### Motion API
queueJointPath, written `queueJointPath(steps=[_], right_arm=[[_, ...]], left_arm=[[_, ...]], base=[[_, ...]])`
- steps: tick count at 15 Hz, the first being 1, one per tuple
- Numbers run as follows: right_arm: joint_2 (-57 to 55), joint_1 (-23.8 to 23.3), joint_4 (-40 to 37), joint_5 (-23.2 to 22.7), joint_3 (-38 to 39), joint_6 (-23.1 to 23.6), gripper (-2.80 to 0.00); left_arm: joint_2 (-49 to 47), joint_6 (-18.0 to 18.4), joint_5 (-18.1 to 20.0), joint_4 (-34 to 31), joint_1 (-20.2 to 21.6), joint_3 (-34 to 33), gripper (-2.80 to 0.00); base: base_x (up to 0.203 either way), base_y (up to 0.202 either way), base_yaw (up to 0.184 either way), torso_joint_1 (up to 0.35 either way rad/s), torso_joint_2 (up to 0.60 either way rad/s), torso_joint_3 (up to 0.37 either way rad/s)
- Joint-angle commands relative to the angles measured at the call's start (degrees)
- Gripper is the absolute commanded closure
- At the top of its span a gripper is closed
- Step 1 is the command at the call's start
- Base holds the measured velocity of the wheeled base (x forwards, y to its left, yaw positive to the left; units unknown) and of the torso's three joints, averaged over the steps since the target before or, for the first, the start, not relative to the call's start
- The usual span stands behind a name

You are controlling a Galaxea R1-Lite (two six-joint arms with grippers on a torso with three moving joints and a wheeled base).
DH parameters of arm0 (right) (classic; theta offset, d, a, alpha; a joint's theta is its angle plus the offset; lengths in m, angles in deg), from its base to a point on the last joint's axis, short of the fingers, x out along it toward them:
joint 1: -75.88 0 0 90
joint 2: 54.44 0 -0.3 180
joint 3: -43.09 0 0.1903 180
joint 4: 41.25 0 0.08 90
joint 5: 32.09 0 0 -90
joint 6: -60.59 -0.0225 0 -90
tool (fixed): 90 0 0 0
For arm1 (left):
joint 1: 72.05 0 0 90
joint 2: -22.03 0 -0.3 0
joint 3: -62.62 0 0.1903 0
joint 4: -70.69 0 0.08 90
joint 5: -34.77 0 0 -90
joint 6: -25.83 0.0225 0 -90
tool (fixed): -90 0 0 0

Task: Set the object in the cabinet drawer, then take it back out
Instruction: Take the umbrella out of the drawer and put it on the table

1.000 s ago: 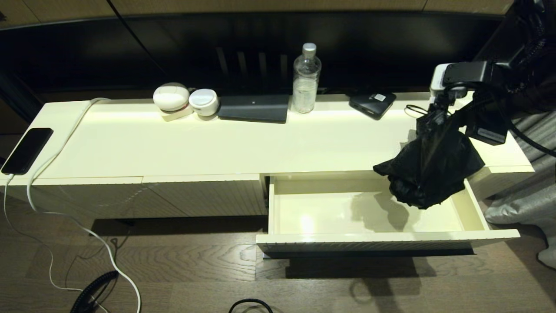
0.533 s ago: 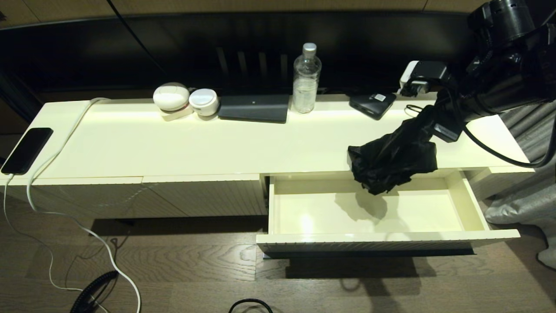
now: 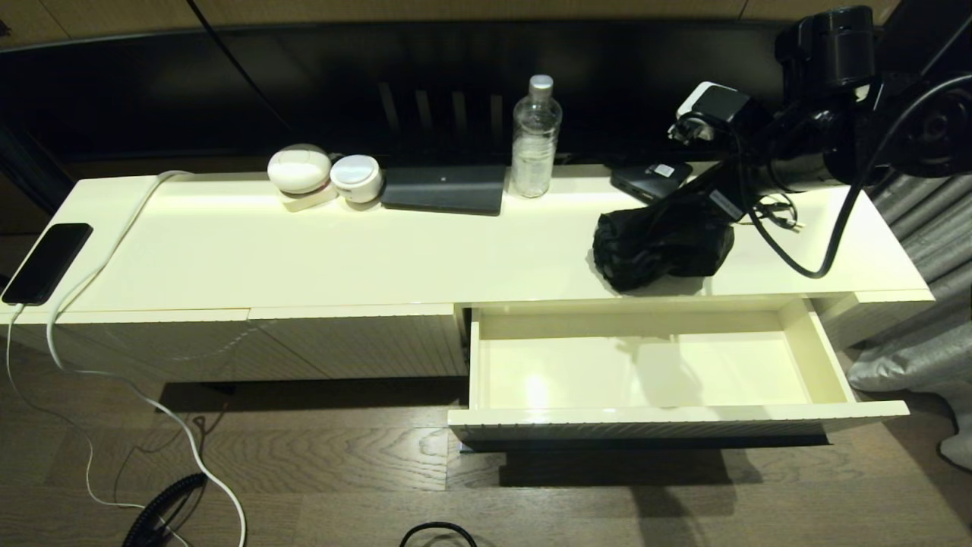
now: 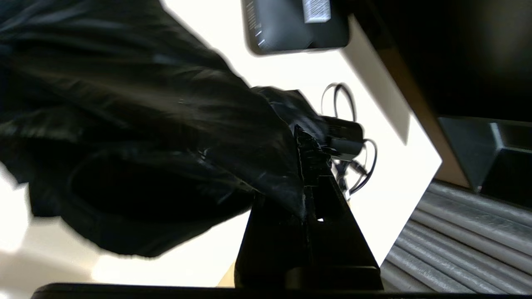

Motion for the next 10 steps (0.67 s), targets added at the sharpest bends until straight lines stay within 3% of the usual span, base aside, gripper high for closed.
queueJointPath(steps=[1,3,7,8,10], right_arm=[[-4.53,-0.06,7.13,2.52,0.02,0.2,0.0],[-7.1,-0.2,12.17,4.7,0.08,-0.86,0.0],[-7.78,-0.21,13.01,7.18,0.47,-3.13,0.0],[-7.69,-0.21,13.02,7.64,0.65,-3.21,-2.8],[-6.35,-0.1,12.85,8.55,1.7,-3.3,-2.8]], left_arm=[[0.09,-0.03,-0.04,0.02,0.04,0.0,0.0],[0.09,-0.03,-0.04,0.02,0.04,0.0,0.0],[0.0,-0.03,-0.04,0.02,0.04,0.0,0.0],[0.09,-0.03,-0.04,0.02,0.04,0.0,0.0],[0.09,-0.03,-0.04,0.02,0.04,0.0,0.0]], base=[[0.0,0.0,0.0,0.0,0.0,0.0],[0.0,0.0,0.0,0.0,0.0,0.0],[0.0,0.0,0.0,0.0,0.0,0.0],[0.0,0.0,0.0,0.0,0.0,0.0],[0.0,0.0,0.0,0.0,0.0,0.0]])
